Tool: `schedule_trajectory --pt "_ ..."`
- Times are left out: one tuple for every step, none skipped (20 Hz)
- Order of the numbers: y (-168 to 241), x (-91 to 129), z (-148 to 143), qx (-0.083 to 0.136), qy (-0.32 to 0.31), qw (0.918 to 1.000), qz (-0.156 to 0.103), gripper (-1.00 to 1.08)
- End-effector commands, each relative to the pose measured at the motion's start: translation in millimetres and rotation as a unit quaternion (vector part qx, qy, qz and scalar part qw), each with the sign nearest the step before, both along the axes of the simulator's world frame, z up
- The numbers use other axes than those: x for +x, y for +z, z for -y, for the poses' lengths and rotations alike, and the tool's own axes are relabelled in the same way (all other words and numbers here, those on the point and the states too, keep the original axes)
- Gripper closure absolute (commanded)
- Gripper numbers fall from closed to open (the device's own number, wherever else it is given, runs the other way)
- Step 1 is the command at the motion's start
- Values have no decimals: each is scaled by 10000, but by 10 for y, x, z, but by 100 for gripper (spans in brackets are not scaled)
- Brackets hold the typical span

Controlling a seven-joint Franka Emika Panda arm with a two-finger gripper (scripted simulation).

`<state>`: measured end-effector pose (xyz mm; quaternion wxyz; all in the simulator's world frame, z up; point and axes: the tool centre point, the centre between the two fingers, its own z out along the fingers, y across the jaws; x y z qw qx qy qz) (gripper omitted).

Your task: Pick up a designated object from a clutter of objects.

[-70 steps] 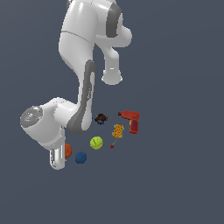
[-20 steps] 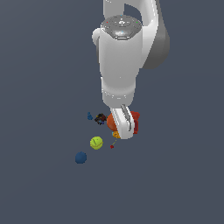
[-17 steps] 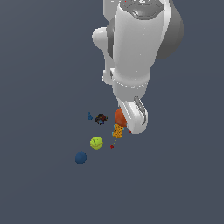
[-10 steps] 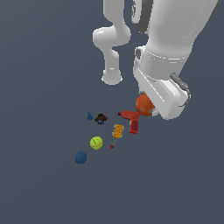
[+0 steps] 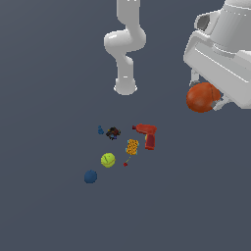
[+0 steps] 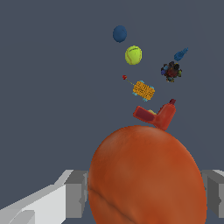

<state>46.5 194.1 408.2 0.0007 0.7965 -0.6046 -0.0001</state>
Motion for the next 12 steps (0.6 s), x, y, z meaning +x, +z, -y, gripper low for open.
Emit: schedule_trajectory --pt "112 -4 -119 3 -8 10000 5 108" --pt "142 -5 -156 3 -8 10000 5 108" --pt "168 -5 -188 3 -8 10000 5 108" --pt "192 -5 -216 5 -7 10000 4 108" --pt "212 -4 -241 5 -7 10000 4 108" --pt "228 -4 -262 5 -7 10000 4 108" --pt "242 -4 -279 5 -7 10000 4 108" --pt "254 -3 -293 5 -7 10000 4 108" --pt "262 -3 -304 5 -7 10000 4 108" --pt "269 -3 -311 5 -7 10000 4 108" --pt "272 -2 -316 5 -7 10000 4 108" --pt "274 -2 -317 5 -7 10000 4 108"
